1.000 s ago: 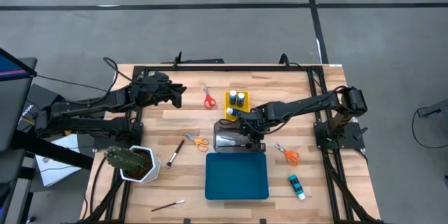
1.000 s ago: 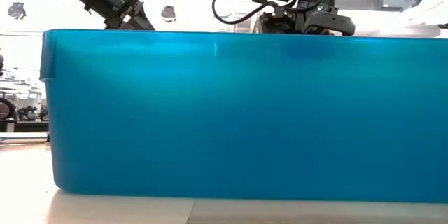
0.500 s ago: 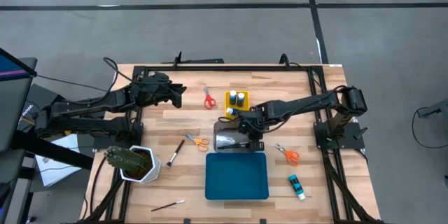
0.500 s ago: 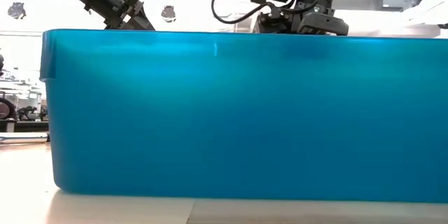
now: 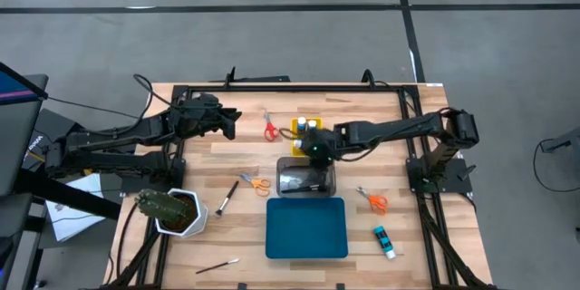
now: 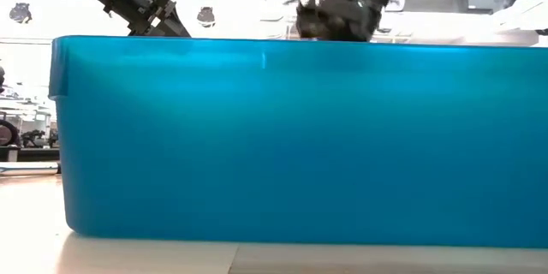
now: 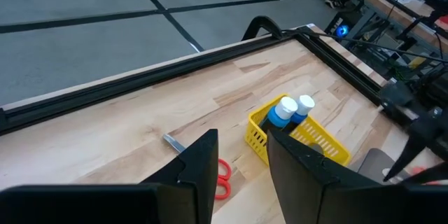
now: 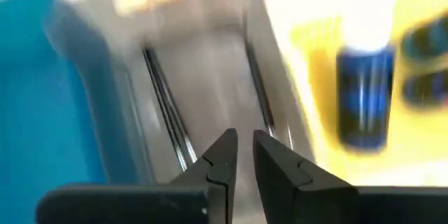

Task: Pick & Place Paint Supplies
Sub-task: Put the red scissors into the blue bin

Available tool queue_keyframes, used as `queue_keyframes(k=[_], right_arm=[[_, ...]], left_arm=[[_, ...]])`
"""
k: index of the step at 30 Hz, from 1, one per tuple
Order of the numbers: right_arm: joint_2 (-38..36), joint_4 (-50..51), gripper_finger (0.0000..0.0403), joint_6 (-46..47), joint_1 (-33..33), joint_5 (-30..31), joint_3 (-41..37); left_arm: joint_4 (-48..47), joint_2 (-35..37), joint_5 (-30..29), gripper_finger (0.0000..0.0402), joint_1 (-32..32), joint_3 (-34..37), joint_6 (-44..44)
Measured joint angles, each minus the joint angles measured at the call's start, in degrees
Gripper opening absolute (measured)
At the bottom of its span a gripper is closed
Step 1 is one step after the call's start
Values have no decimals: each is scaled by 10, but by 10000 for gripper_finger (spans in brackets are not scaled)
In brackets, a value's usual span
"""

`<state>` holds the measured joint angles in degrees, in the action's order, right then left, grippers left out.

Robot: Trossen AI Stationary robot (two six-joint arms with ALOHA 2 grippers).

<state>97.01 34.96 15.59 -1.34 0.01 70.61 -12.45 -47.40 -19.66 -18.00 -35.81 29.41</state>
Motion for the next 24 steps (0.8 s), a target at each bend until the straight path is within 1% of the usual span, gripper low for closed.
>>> queue_keyframes(k=[4,7,10,14,24], right_arm=[[-32,-82,43,44,-15,0,1],[-55,-91,43,49,-32,6,0],[-75,-95,43,81,-53,31,0],[-93,-94,43,95,-74,35,0],[-99,-79,43,94,-75,44,0]], left_arm=[[0,0,0,117,0,0,-4],[0,0,0,117,-1,0,-5],[0,0,0,117,-1,0,-5],[0,0,0,117,-1,0,-5],[0,0,0,117,-1,0,-5]])
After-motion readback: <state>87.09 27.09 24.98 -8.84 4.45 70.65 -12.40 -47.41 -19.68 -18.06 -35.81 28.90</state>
